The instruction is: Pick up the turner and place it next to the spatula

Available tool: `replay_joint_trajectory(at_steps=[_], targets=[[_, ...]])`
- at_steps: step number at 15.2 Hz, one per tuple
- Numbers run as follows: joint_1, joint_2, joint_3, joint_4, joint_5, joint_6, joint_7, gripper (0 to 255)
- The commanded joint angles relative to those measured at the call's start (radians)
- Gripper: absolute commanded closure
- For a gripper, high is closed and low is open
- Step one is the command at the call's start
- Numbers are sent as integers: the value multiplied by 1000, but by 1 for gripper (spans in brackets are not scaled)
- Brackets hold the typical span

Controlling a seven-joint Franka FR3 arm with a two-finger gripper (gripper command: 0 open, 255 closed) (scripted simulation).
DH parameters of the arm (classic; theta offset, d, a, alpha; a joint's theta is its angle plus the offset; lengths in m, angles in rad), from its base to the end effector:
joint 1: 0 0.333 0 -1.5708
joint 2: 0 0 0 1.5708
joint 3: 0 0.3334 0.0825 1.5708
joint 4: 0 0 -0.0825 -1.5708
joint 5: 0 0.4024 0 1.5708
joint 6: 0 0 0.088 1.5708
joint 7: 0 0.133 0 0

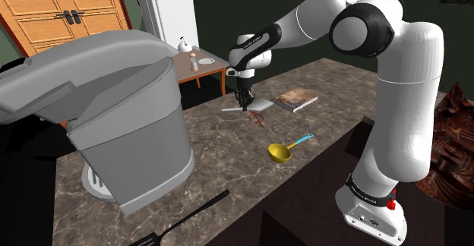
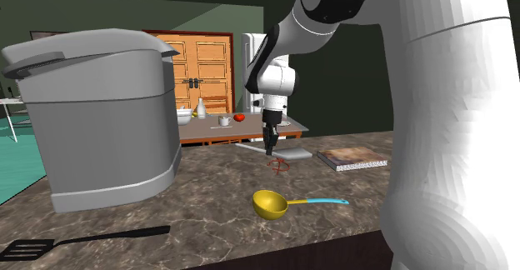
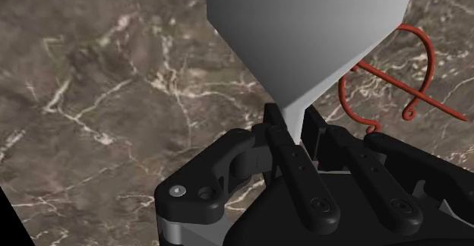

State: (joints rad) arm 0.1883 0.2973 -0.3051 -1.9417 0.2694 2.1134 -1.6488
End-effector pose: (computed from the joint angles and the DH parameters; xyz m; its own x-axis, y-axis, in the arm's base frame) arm 0.6144 -0.0480 0.3085 0.1874 0.9731 0.1339 0.9792 -0.1741 -0.1044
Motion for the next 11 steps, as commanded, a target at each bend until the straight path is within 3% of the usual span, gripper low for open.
replay_joint_trajectory(at_steps=[1,11], targets=[[0,0,0,0,0,0,0,255],[5,-59,-10,48,-32,-101,31,255]])
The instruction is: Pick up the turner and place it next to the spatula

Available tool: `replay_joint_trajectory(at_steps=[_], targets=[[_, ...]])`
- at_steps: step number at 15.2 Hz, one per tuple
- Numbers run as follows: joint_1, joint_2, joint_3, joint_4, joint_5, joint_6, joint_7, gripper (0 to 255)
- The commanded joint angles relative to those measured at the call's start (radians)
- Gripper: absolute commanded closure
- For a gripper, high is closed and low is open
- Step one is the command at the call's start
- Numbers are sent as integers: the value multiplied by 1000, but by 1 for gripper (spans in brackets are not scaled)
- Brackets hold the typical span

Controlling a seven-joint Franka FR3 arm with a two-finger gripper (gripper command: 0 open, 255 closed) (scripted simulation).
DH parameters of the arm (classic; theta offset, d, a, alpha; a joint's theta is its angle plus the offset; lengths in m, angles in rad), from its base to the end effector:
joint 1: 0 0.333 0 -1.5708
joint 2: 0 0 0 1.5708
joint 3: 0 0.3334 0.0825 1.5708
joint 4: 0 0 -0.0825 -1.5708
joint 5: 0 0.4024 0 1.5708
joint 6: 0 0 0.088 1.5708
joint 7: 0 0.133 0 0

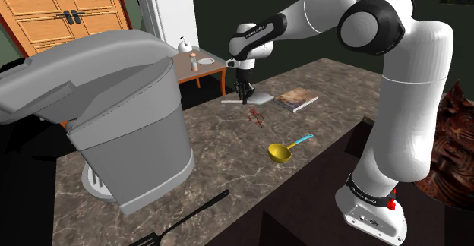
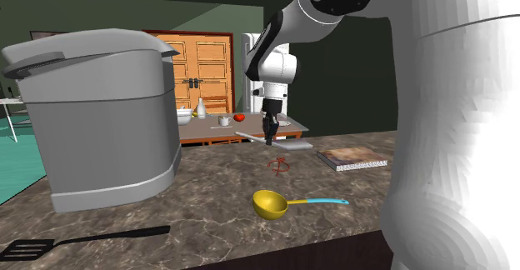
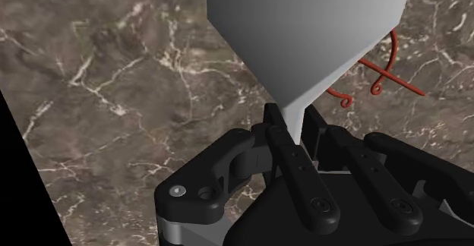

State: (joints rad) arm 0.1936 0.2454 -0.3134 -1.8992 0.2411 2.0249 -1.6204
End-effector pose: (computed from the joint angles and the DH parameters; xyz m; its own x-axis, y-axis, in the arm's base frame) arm 0.6148 -0.0476 0.3522 0.1871 0.9731 0.1340 0.9792 -0.1740 -0.1040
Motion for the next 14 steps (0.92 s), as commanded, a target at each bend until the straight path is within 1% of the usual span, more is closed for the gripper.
replay_joint_trajectory(at_steps=[1,14], targets=[[0,-12,-2,12,-7,-24,6,255],[2,-68,-9,118,-37,-179,42,255]])
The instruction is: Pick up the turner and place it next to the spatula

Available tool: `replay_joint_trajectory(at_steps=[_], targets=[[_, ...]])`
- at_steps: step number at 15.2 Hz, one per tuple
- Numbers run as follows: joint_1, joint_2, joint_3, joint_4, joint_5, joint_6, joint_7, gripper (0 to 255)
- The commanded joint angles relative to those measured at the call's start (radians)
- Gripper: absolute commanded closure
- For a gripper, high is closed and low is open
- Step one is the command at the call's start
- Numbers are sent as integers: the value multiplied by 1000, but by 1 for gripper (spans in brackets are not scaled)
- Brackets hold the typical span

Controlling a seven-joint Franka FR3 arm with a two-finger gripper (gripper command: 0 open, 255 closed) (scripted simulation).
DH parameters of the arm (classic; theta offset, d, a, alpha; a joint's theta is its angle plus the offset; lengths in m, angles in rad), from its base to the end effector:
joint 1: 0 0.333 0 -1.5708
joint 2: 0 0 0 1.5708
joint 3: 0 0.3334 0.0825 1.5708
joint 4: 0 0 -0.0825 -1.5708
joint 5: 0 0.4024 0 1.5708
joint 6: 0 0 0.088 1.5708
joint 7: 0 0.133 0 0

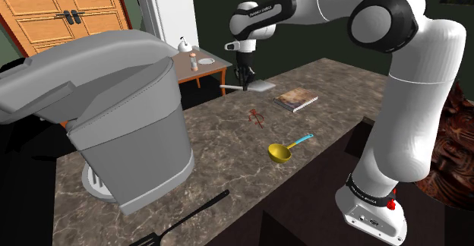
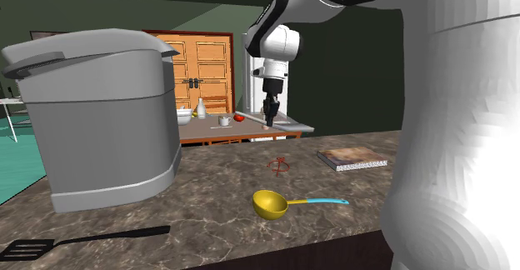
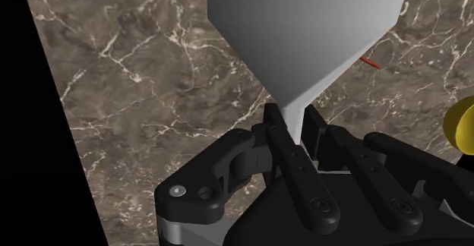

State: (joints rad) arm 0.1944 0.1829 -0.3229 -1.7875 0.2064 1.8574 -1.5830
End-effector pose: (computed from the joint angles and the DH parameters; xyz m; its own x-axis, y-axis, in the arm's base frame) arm 0.6156 -0.0495 0.4296 0.1871 0.9731 0.1340 0.9792 -0.1740 -0.1040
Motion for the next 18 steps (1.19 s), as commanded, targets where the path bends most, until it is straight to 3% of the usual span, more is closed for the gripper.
replay_joint_trajectory(at_steps=[1,5,18], targets=[[1,-8,0,16,-4,-23,7,255],[1,-17,-1,57,-9,-72,16,255],[173,-171,136,-137,-33,24,318,255]])
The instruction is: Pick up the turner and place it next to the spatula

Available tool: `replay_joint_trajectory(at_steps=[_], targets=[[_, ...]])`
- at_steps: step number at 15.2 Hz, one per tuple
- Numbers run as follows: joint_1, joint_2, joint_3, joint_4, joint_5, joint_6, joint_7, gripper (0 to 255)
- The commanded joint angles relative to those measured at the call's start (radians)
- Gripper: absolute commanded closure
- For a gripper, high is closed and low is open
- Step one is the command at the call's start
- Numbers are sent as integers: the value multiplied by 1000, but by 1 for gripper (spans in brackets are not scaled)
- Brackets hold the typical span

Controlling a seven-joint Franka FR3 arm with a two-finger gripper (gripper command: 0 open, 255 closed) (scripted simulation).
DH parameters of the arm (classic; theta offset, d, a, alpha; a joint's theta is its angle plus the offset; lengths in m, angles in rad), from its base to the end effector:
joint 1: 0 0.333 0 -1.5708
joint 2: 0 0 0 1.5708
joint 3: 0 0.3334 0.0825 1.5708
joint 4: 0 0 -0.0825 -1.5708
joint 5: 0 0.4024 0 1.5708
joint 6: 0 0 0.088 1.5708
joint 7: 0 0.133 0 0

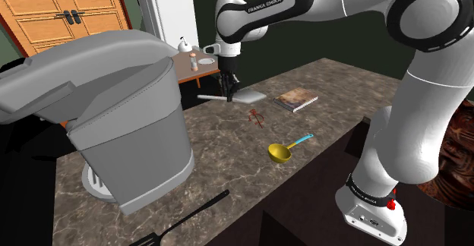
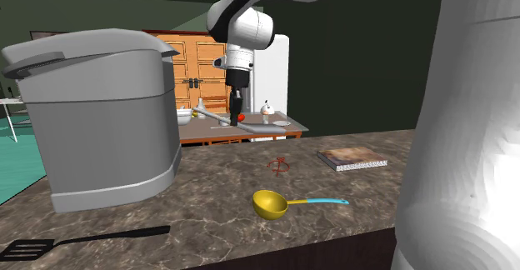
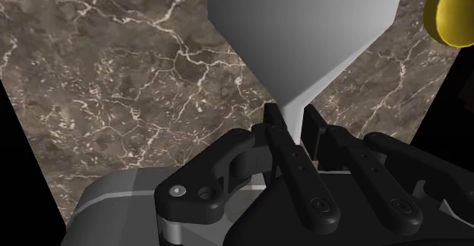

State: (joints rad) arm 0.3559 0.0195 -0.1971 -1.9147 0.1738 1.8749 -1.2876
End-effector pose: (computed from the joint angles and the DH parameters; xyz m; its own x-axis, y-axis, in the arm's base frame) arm 0.5648 0.1086 0.4624 0.1858 0.9734 0.1340 0.9794 -0.1726 -0.1045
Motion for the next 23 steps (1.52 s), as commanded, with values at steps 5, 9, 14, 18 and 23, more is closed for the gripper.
replay_joint_trajectory(at_steps=[5,9,14,18,23], targets=[[72,-23,70,-31,4,32,139,255],[119,-17,118,-26,8,49,231,255],[134,-4,132,-52,12,92,251,255],[135,11,132,-88,17,143,242,255],[135,34,134,-129,25,205,229,255]])
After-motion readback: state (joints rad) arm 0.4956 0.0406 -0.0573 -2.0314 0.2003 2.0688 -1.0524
